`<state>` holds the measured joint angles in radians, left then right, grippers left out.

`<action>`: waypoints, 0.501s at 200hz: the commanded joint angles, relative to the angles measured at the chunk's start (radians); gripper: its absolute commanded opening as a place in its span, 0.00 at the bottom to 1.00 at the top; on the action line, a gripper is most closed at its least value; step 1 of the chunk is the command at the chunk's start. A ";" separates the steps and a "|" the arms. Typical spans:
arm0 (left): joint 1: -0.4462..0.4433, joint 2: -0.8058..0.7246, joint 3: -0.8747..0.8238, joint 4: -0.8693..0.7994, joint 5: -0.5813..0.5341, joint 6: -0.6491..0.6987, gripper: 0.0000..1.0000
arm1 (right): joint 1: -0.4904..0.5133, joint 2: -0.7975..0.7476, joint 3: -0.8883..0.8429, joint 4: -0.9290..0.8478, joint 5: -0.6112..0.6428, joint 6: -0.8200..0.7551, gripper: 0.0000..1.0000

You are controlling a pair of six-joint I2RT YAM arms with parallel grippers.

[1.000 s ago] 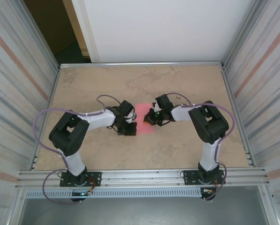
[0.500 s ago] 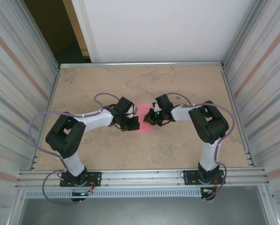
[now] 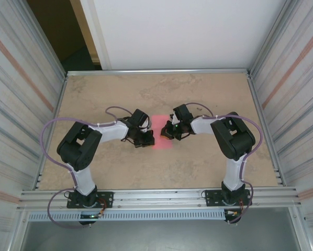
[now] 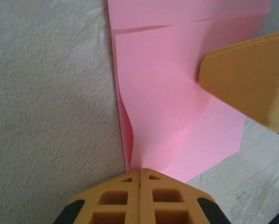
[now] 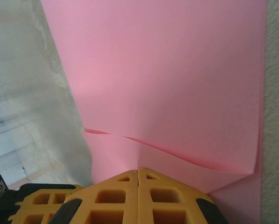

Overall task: Fold a paper plane with a square sheet of paper (pick it up from the middle)
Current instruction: Fold the triangle a second time at the center of the table.

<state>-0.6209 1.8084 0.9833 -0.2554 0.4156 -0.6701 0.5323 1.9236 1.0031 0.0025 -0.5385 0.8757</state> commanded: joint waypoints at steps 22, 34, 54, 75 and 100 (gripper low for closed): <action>0.006 0.034 -0.029 -0.074 -0.051 -0.028 0.00 | -0.003 -0.057 0.053 -0.111 0.052 -0.130 0.00; 0.005 0.036 -0.026 -0.080 -0.051 -0.030 0.00 | 0.007 -0.073 0.051 -0.092 0.036 -0.142 0.01; 0.007 0.040 -0.025 -0.085 -0.055 -0.030 0.00 | 0.040 -0.086 0.033 -0.061 0.019 -0.147 0.01; 0.007 0.043 -0.025 -0.084 -0.051 -0.032 0.00 | 0.071 -0.082 0.008 -0.040 0.008 -0.139 0.01; 0.007 0.042 -0.025 -0.082 -0.049 -0.033 0.00 | 0.081 -0.069 -0.021 -0.021 0.014 -0.114 0.01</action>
<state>-0.6209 1.8095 0.9833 -0.2558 0.4088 -0.6868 0.6052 1.8683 1.0164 -0.0315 -0.5213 0.7689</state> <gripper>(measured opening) 0.062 0.052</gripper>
